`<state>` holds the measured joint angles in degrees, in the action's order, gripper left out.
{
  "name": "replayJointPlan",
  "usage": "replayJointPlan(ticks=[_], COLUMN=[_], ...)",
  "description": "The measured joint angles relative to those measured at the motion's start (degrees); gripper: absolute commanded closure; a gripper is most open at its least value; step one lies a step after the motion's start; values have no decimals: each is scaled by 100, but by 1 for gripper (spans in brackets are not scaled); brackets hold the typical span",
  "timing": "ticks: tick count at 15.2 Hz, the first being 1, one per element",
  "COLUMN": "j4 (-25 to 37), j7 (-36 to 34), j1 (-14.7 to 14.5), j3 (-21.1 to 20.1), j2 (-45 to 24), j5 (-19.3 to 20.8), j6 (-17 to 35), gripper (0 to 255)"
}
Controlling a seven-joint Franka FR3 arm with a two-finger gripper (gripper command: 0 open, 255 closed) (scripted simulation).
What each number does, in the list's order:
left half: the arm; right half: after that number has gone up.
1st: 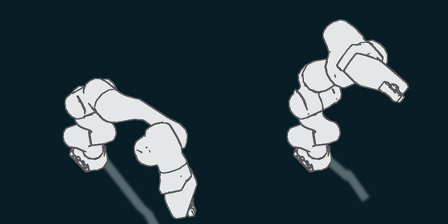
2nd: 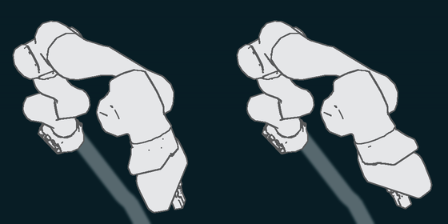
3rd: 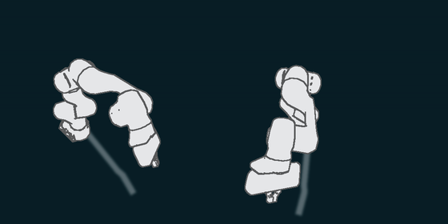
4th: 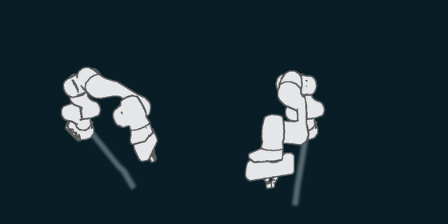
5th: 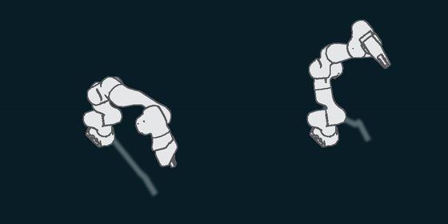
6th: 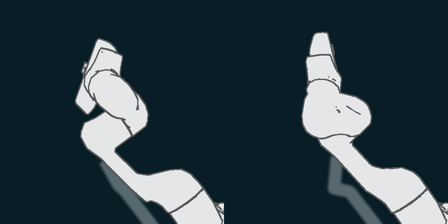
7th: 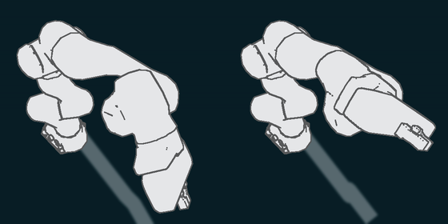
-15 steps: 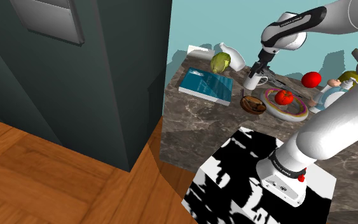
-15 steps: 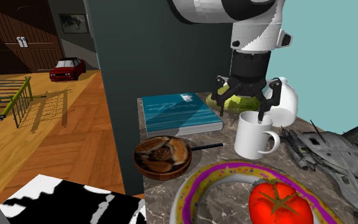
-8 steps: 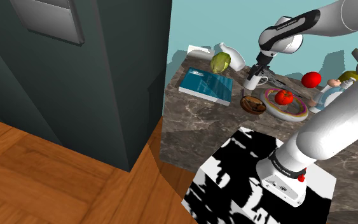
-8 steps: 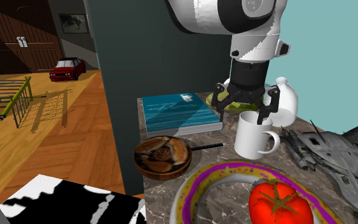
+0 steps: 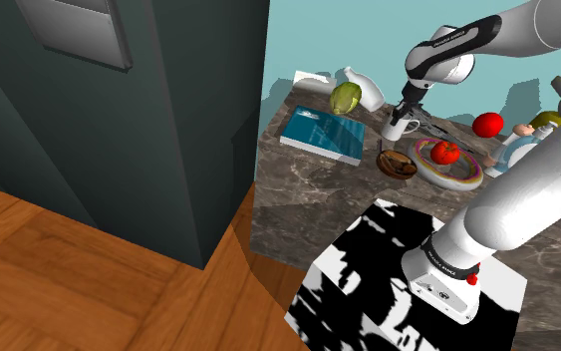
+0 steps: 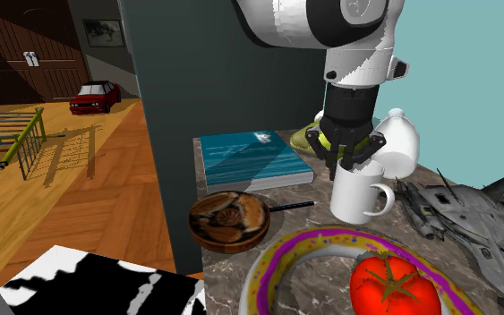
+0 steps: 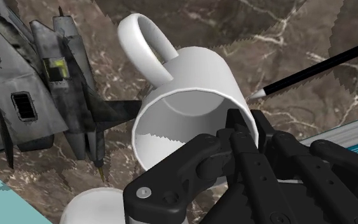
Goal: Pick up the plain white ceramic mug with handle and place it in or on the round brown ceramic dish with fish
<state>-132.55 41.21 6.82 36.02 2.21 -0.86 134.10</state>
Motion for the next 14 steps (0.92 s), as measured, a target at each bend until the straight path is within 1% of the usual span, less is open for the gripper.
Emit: replayJointPlan(ticks=[6,14], j4=[14,287], j7=[-23,-238], j1=[0,16], j3=[-3,-59], j2=[35,408], j5=[29,306], j6=[-43,-619], gripper=[255,255])
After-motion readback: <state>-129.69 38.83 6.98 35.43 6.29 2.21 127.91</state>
